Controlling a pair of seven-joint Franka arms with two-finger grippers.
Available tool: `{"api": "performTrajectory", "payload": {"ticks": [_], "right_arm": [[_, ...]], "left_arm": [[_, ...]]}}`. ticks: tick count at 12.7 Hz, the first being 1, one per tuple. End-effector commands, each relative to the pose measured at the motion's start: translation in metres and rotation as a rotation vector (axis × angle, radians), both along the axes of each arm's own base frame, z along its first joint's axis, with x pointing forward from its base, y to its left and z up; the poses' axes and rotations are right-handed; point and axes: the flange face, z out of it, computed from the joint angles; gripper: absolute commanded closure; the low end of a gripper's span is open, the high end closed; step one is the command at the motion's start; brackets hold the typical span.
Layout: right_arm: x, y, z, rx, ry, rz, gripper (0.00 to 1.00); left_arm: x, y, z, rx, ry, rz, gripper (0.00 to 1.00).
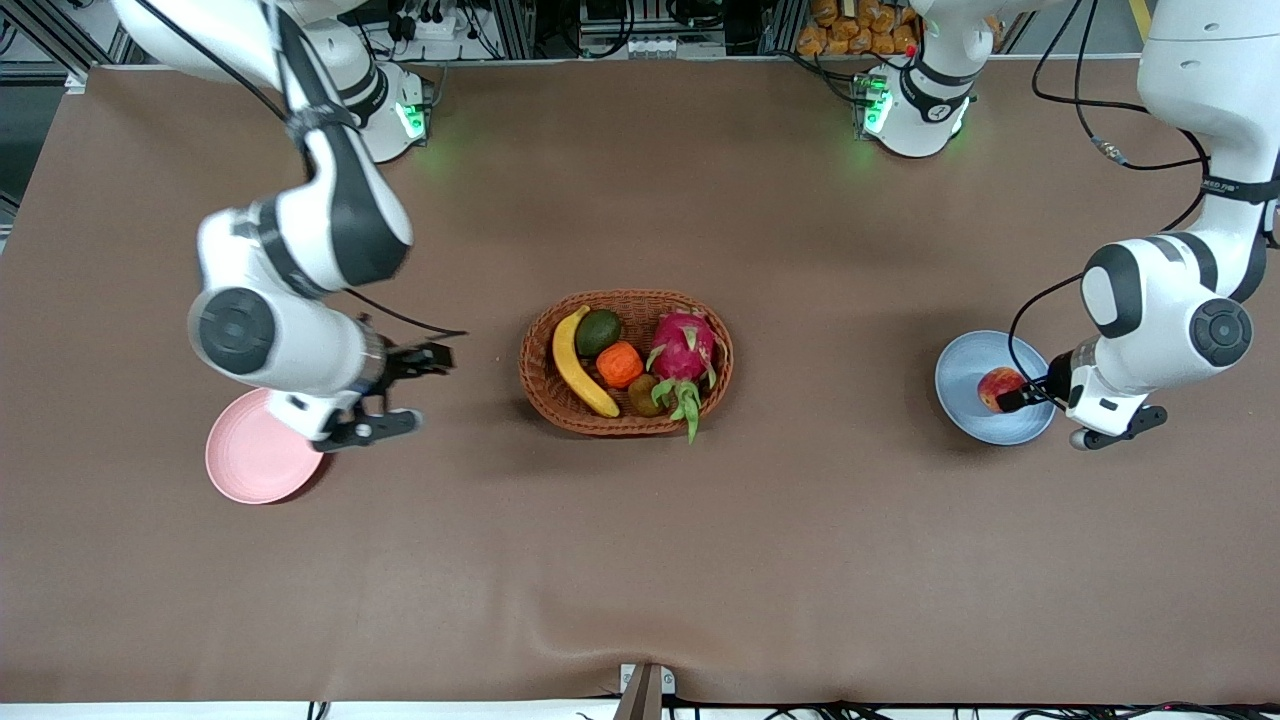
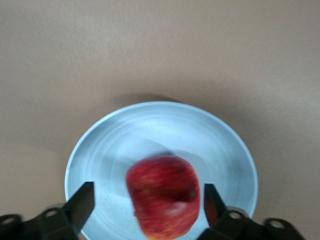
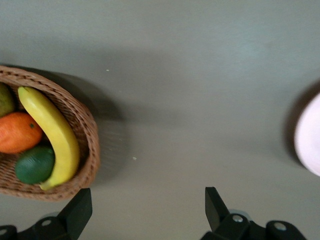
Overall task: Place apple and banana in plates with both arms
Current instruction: 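Carry the apple onto the blue plate while the right gripper reaches out, then release the apple with the left gripper while the right gripper nears the basket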
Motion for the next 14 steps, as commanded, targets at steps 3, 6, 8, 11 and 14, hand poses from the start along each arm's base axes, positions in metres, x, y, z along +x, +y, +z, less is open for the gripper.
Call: {"api": "performTrajectory", "payload": {"ticks": [3,6,8,11,14], "right_arm": [[0.000,0.065,-0.050,0.006,-0.055,-0.085,0.00],[-0.018,0.102,-0.080,-0.003,-0.091,-0.135,0.00],[-0.033,0.111,-0.094,-0.028,-0.063,-0.163,0.08],[-0.055,0.120,-0.117,-0.067,-0.017,-0.180,0.24],[-0.071,0.124,-0.133,-0.092,0.013,-0.181,0.27]], "left_arm": [[0.016,-0.010,0.150,-0.025,0.013,-0.025,0.00],[0.038,-0.008,0.261,-0.002,-0.034,-0.052,0.00],[0.033,-0.008,0.298,0.039,-0.044,-0.070,0.00],[0.008,-0.028,0.351,0.032,-0.101,-0.098,0.00],[-0.015,-0.039,0.374,0.023,-0.069,-0.119,0.00]]}}
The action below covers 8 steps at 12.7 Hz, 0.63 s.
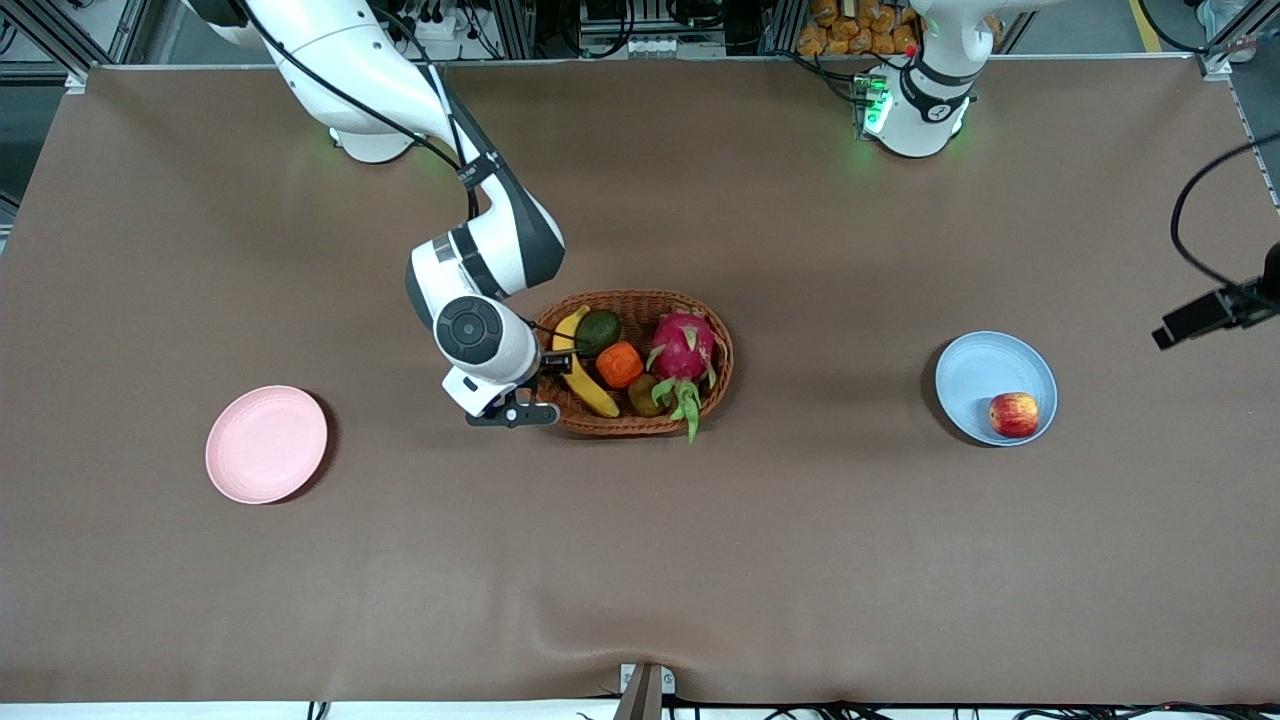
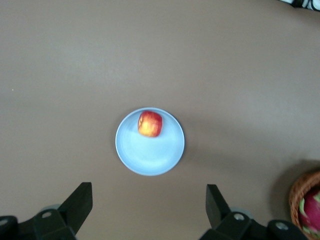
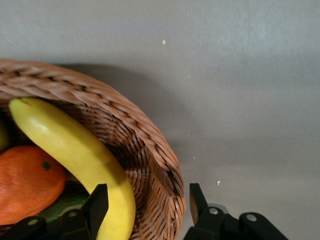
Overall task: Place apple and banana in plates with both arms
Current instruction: 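Release the apple with the left gripper while the right gripper nears the basket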
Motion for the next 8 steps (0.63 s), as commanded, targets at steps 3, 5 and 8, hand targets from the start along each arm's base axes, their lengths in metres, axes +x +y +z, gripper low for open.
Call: {"api": "performTrajectory", "payload": {"ticks": [3,5,8], "right_arm": [[-0.023,0.022,-0.003,-0.020,0.005,-0.073,0.27],[-0.025,0.024,-0.006,-0.023,0.007,-0.077,0.27],[-0.022,0.024,-0.001,-0.020,0.001,-0.080,0.27]], "left_arm": [[-0.033,-0.010,0.033,0.004,0.030,-0.033,0.00],[-0.041,-0.019,0.046,0.003,0.010,-0.048,0.00],[-0.042,-0.017,0.049,0.011,0.009,-0.044,0.00]]}}
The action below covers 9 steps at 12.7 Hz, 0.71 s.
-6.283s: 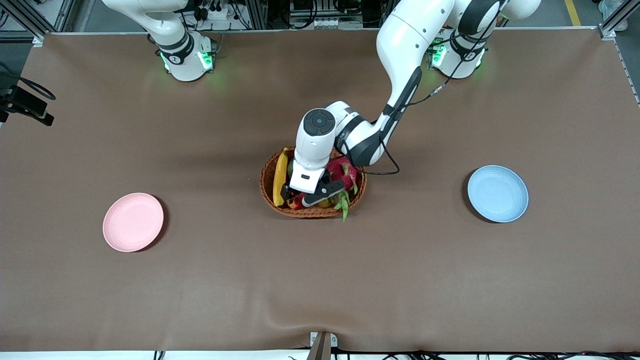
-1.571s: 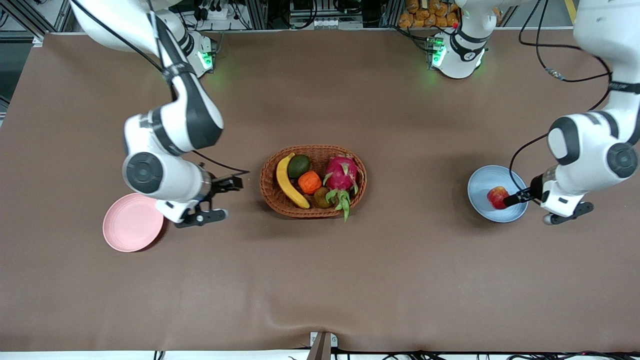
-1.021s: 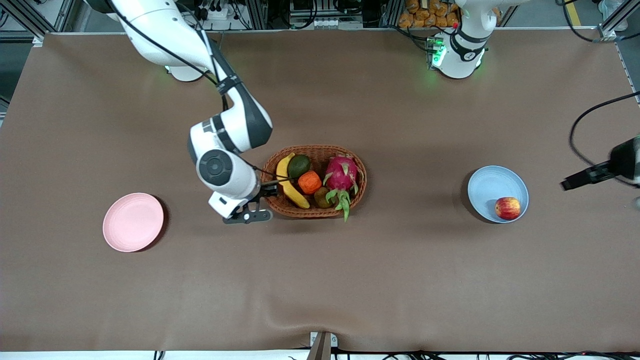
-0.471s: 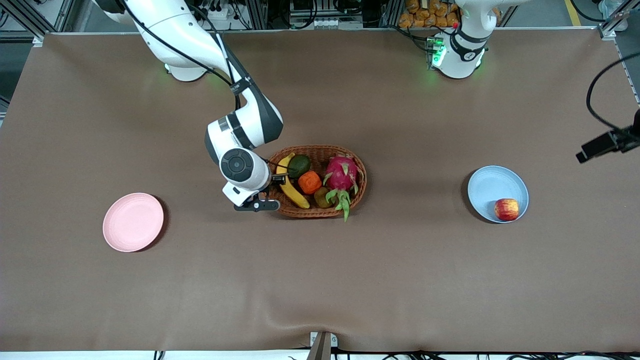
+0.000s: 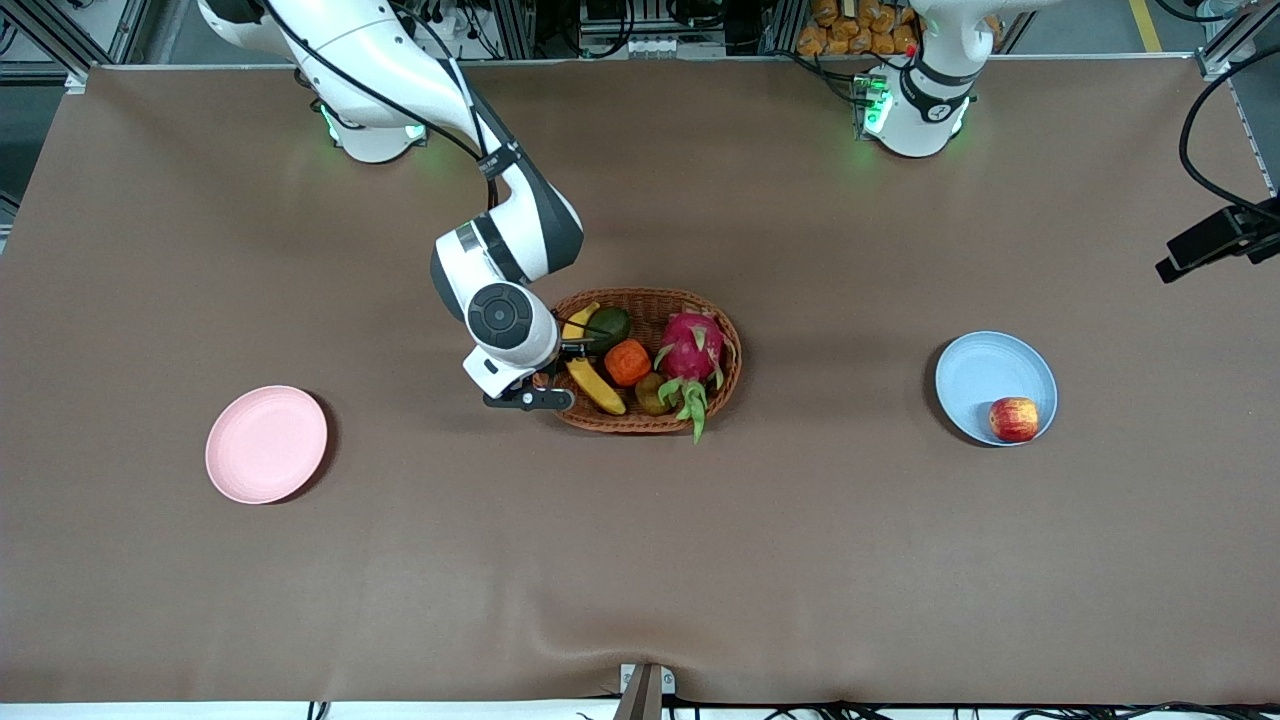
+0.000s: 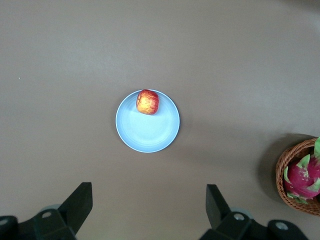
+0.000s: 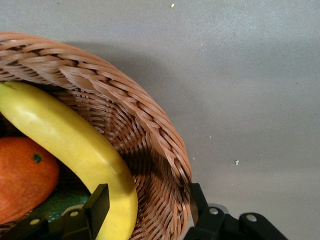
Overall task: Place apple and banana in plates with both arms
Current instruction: 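Lower the right gripper and grasp the yellow banana in the basket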
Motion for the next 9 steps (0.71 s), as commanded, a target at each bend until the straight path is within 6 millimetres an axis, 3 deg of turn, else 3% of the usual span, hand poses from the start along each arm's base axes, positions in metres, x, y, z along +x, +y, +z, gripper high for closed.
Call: {"api": "performTrajectory", "payload": {"ticks": [1,5,8,9], "right_arm": [[0.001,-0.001,0.007,0.013,-0.010,-0.028,0.27],[0.011,-0.002,0.027,0.031,-0.033,-0.038,0.27],[0.001,0.014,0.020,0.021,-0.035,-0.055,0.27],[-0.003,0.019,0.017,0.018,-0.033,-0.050,0.28]], "left_arm": [[-0.005,0.002,0.004,0.007,0.005,-0.014,0.00],[-0.006,-0.004,0.004,0.005,0.010,-0.023,0.00],[-0.017,-0.010,0.014,0.005,0.021,-0.033,0.00],[-0.020,-0.023,0.018,0.006,0.013,-0.053,0.00]]}}
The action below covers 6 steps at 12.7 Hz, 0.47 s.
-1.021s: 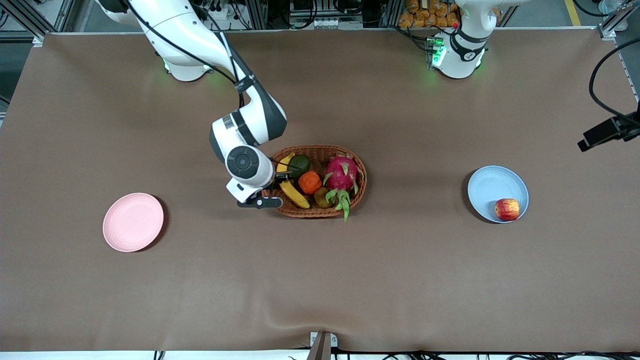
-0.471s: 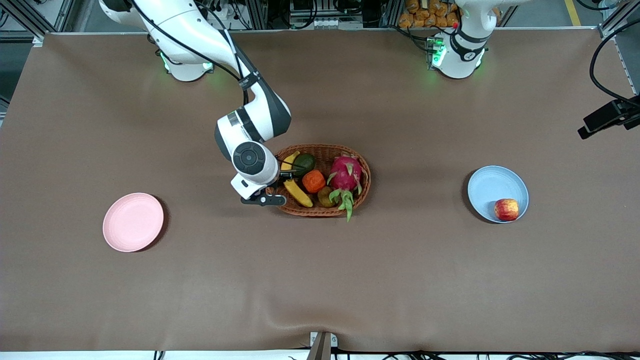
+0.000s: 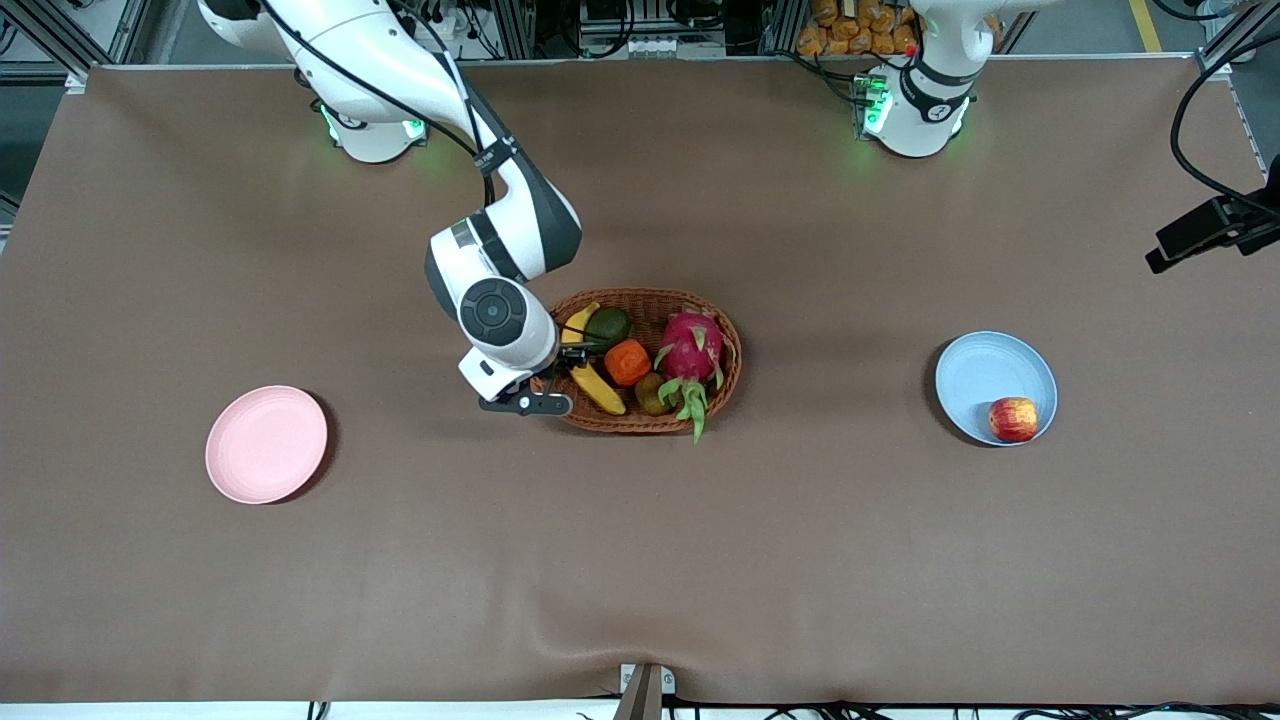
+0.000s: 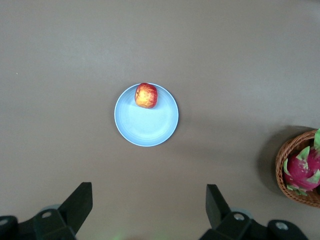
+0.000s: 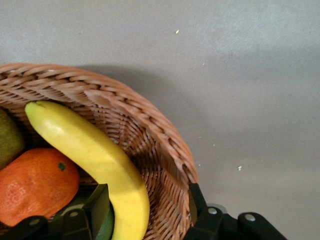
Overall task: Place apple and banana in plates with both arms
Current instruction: 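Lower the right gripper and grasp the yellow banana in the basket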
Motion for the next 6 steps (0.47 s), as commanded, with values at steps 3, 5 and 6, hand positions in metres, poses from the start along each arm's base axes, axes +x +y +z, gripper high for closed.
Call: {"api": "performTrajectory", "payload": {"ticks": [3,5,6], "right_arm": [[-0.012,0.012,-0.012,-0.010,0.019,-0.019,0.31],[-0.015,0.015,-0.021,-0.011,0.017,-0.015,0.34],[-0.017,0.017,-0.028,-0.014,0.018,-0.015,0.35]], "left_arm": [[-0.021,-0.026,0.014,0.008,0.028,-0.052,0.00],[-0.026,-0.027,0.018,0.009,0.024,-0.056,0.00],[-0.027,-0.026,0.019,0.011,0.024,-0.059,0.00]]}}
